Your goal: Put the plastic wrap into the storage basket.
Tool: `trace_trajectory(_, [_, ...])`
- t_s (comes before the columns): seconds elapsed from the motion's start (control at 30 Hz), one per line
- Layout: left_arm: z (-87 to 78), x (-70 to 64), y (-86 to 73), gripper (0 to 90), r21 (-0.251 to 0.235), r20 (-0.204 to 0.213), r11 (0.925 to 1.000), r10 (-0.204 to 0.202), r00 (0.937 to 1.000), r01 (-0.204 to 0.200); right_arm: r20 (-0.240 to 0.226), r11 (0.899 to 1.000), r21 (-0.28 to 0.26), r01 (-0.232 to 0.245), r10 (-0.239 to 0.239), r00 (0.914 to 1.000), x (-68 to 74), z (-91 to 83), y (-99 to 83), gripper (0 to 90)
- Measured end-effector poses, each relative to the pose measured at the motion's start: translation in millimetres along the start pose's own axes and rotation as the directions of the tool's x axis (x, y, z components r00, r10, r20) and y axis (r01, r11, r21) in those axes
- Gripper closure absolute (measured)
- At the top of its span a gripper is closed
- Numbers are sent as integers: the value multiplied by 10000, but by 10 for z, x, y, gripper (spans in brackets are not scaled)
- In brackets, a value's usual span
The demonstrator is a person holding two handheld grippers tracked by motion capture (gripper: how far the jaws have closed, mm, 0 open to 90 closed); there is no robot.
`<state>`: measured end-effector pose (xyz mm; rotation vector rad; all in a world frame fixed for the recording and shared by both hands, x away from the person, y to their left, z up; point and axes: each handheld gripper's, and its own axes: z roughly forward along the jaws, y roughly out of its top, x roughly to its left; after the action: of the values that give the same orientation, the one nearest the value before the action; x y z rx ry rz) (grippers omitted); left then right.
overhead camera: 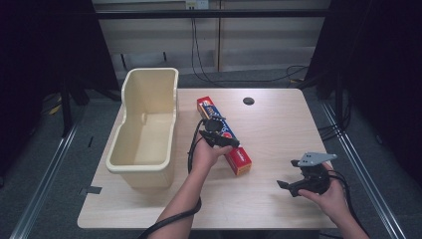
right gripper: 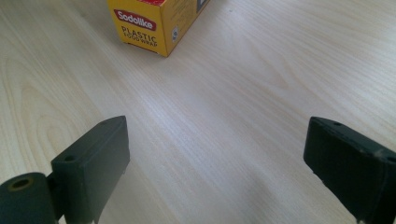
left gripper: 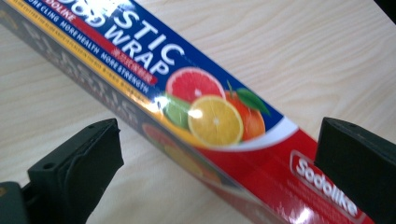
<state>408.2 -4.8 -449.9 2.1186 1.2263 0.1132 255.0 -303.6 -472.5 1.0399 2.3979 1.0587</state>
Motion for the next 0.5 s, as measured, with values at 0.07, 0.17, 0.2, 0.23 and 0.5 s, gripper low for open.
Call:
trace_trajectory(0.07, [30, -11, 19, 5, -158, -230, 9996, -219, 9995, 215, -9, 10000, -5, -17, 17, 10000, 0, -1, 1, 70])
trace_trajectory(0.17, [78, 37, 93, 7, -70, -661, 9994, -338, 9972, 334, 15, 10000, -17, -16, 16, 10000, -2, -5, 2, 70])
trace_trajectory(0.2, [78, 37, 93, 7, -70, -661, 9994, -338, 9972, 334, 15, 10000, -17, -16, 16, 10000, -2, -5, 2, 70])
trace_trajectory(0.23, [104, 54, 120, 7, -1, -926, 9994, -352, 9951, 353, 49, 10000, -10, -30, 30, 10000, -5, -6, 1, 70])
trace_trajectory(0.5, [231, 108, 173, 7, 49, -1064, 9965, -830, 9909, 840, 60, 9999, -40, -99, 100, 9999, 0, -2, 1, 71])
